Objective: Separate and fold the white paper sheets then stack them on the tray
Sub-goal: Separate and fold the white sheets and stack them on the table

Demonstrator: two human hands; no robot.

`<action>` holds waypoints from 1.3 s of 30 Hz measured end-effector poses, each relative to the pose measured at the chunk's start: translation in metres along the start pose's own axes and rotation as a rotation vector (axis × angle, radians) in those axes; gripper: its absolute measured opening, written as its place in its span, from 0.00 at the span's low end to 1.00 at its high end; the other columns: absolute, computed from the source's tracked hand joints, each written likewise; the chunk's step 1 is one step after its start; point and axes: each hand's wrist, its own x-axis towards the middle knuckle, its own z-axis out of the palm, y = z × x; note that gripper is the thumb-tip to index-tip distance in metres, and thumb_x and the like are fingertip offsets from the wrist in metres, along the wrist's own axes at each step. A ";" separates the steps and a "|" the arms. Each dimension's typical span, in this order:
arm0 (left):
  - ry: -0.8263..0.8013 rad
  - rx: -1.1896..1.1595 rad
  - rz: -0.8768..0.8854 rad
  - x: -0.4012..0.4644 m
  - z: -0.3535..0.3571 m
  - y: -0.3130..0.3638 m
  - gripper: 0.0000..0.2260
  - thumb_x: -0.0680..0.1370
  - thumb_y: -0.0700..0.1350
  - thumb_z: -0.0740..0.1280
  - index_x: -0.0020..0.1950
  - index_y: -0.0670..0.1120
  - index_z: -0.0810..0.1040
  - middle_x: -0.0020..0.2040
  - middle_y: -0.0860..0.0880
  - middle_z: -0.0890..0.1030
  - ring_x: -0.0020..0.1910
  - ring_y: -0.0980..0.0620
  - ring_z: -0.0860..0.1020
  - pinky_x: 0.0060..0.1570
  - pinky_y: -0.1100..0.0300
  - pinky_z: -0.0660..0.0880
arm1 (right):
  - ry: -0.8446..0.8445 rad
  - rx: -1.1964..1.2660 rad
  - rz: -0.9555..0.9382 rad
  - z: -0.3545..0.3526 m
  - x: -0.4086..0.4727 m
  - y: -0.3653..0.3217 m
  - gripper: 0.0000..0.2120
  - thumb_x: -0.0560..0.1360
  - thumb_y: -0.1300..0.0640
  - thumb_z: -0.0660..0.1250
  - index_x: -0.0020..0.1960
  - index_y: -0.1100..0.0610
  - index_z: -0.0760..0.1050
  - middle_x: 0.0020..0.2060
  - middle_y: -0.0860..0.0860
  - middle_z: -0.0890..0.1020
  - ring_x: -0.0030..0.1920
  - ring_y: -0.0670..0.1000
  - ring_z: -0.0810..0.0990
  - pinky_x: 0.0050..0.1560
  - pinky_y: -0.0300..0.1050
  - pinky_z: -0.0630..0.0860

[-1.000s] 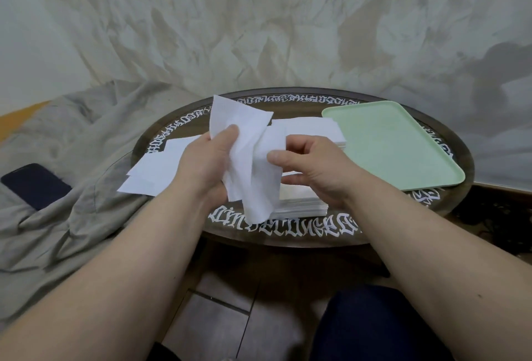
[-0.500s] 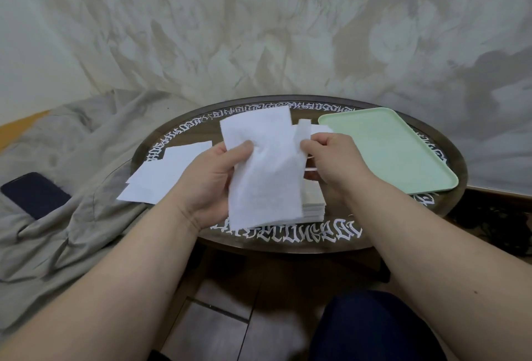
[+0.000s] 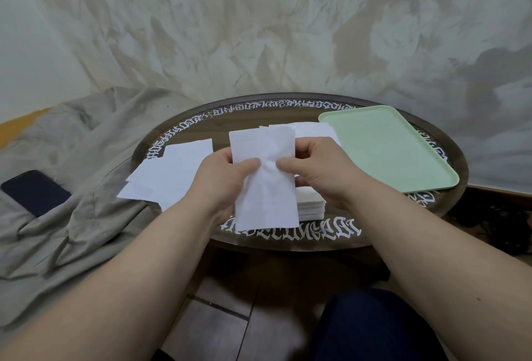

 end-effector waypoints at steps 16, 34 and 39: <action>0.231 0.625 0.730 0.023 -0.010 0.008 0.13 0.75 0.38 0.71 0.40 0.56 0.74 0.49 0.56 0.79 0.54 0.49 0.78 0.51 0.57 0.71 | 0.428 -1.011 -0.590 -0.039 0.008 -0.002 0.07 0.69 0.64 0.70 0.39 0.55 0.74 0.38 0.50 0.76 0.41 0.53 0.73 0.39 0.46 0.67; -0.109 1.028 0.420 0.022 -0.031 -0.054 0.03 0.76 0.49 0.72 0.44 0.57 0.80 0.52 0.56 0.75 0.49 0.56 0.76 0.52 0.59 0.71 | -0.074 -1.071 -0.175 -0.053 0.000 0.054 0.09 0.74 0.57 0.69 0.53 0.54 0.81 0.44 0.45 0.78 0.45 0.44 0.73 0.47 0.40 0.69; -0.112 1.016 0.428 0.026 -0.032 -0.058 0.03 0.77 0.47 0.70 0.48 0.53 0.84 0.47 0.57 0.76 0.43 0.57 0.77 0.49 0.61 0.72 | -0.090 -1.105 -0.143 -0.054 -0.004 0.050 0.11 0.73 0.54 0.70 0.55 0.53 0.80 0.49 0.49 0.81 0.51 0.49 0.78 0.52 0.43 0.73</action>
